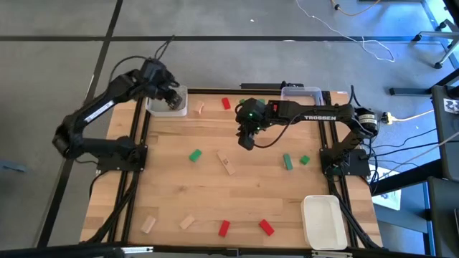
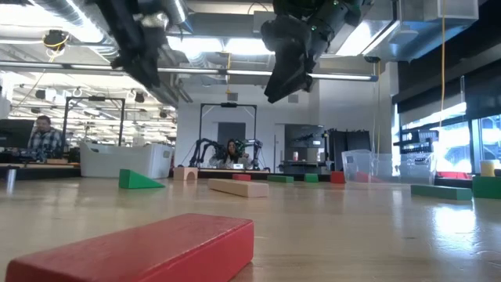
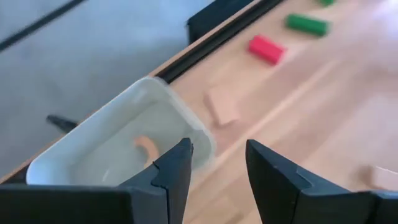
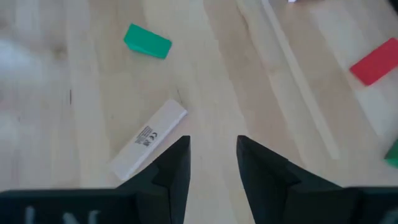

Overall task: Sort & place blocks by color
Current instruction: Put the light brown block into the gray bin

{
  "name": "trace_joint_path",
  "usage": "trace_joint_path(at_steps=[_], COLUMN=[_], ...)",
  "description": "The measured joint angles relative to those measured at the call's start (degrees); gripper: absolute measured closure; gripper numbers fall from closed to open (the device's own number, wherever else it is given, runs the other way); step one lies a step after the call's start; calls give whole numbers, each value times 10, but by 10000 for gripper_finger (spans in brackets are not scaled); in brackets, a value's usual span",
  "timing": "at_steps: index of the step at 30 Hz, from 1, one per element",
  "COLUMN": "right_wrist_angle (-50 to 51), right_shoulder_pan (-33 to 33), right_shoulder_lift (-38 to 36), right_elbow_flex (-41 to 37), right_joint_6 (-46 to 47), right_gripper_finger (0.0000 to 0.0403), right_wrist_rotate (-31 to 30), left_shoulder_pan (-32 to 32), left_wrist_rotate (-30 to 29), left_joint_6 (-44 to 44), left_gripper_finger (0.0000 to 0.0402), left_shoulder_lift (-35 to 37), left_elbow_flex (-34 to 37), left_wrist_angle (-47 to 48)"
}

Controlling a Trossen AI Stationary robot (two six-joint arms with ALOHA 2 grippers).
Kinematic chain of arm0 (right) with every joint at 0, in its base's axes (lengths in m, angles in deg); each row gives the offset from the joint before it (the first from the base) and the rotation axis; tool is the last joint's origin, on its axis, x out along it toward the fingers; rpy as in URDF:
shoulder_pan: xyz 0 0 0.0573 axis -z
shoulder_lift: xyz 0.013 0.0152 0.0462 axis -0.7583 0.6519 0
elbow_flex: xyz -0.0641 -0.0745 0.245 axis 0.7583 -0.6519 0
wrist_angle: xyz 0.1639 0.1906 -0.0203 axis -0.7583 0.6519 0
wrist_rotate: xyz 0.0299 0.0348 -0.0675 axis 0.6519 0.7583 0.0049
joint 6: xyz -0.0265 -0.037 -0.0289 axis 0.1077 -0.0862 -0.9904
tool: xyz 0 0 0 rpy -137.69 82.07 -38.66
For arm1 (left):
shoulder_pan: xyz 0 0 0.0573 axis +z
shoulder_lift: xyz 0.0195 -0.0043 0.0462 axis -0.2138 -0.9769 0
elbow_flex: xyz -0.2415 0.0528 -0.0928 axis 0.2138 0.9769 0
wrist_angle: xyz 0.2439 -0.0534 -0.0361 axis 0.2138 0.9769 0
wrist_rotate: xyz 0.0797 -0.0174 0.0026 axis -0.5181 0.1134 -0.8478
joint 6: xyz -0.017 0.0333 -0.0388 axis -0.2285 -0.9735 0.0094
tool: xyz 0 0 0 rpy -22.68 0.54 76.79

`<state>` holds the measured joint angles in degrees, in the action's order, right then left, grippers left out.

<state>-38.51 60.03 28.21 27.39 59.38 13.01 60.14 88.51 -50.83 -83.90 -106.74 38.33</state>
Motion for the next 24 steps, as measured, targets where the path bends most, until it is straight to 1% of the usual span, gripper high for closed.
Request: trace_joint_path(at_steps=[7, 14, 16, 19, 21, 24], right_wrist_angle=[0, 0, 0, -2, -5, -5], right_shoulder_pan=[-5, -5, -4, -5, -6, -6], right_shoulder_lift=[0, 0, 0, 0, 0, 0], right_elbow_flex=[0, 0, 0, 0, 0, 0], right_joint_6=[76, 82, 77, 47, 28, 20], right_gripper_finger=[271, 271, 271, 277, 290, 315], right_wrist_rotate=[1, 2, 16, 57, 83, 101], left_shoulder_pan=[-49, -65, -68, -70, -70, -70], left_wrist_rotate=[0, 0, -1, -3, -3, -5], left_joint_6=[0, 3, 5, 19, 25, 26], left_gripper_finger=[257, 257, 257, 257, 257, 257], left_shoulder_lift=[78, 115, 120, 122, 125, 126], left_elbow_flex=[0, 0, 0, 0, 0, 0], left_wrist_angle=[29, 65, 74, 86, 97, 105])
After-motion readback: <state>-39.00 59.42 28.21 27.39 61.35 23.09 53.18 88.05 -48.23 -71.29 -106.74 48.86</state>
